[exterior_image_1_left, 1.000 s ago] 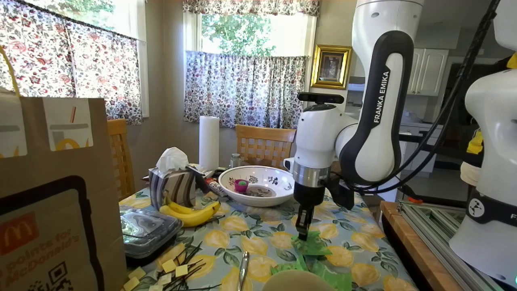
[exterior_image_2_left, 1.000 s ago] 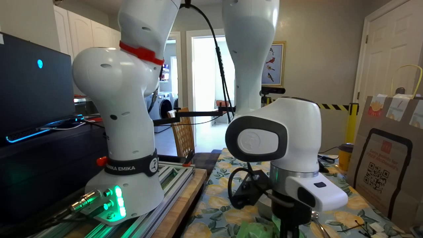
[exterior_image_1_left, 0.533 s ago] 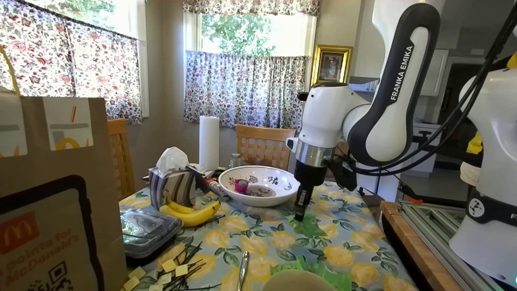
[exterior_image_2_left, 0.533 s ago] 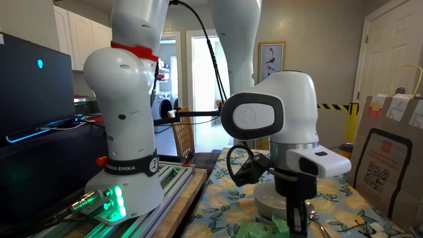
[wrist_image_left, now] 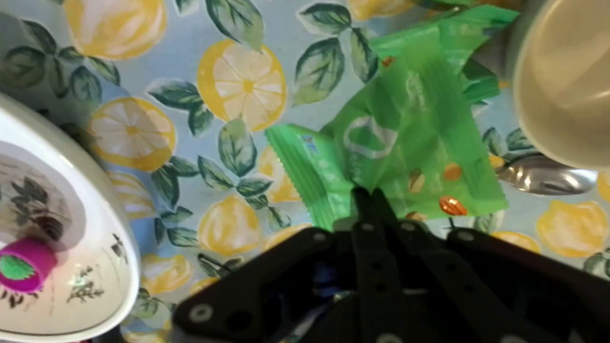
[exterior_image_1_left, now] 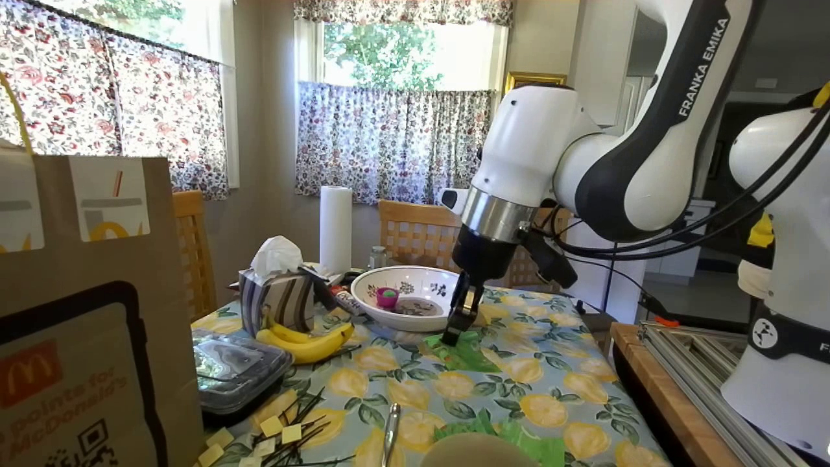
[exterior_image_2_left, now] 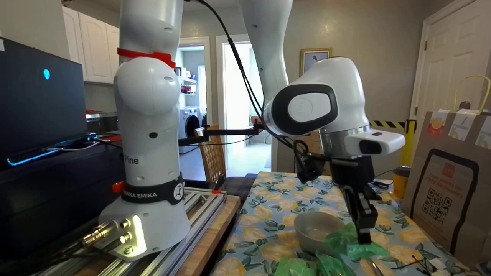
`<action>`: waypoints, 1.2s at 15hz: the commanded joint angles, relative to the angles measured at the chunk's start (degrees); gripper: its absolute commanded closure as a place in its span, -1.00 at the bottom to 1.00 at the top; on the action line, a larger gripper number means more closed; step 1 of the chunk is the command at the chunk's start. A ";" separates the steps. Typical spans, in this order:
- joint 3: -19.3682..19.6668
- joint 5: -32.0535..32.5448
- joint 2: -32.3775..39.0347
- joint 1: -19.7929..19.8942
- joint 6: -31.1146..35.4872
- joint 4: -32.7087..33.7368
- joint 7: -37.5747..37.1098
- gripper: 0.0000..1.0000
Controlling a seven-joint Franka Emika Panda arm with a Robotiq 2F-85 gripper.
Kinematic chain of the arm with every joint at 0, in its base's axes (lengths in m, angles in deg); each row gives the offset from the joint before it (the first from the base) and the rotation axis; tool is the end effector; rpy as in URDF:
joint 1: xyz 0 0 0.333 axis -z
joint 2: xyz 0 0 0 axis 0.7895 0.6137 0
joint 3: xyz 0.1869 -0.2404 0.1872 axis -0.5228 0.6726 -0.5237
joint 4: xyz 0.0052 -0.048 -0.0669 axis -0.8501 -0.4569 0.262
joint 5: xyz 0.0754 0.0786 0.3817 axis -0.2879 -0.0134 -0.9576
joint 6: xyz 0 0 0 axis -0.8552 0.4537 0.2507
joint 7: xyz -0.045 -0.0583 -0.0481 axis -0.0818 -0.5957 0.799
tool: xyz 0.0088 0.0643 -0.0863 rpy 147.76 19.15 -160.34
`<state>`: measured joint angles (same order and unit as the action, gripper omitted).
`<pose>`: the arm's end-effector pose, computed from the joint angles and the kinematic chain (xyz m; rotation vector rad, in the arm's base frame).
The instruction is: Remove the green sachet from the bowl, then put another green sachet in the bowl
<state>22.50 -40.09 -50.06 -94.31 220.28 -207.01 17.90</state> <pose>0.4202 0.0271 0.2449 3.0181 0.0613 0.3777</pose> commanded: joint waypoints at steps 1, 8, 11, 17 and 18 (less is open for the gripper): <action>-0.48 1.33 -6.22 -2.61 -2.92 -1.13 0.52 1.00; -16.85 -8.23 -10.63 4.62 -8.67 -0.67 4.64 1.00; -16.15 -16.54 -8.78 -0.15 -10.92 0.53 8.35 1.00; -28.19 -20.65 -5.88 11.48 -13.73 2.32 10.43 0.17; -31.31 -20.01 -5.38 14.74 -13.47 2.50 9.60 0.04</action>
<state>-0.06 -59.23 -57.61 -88.75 207.76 -206.41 26.65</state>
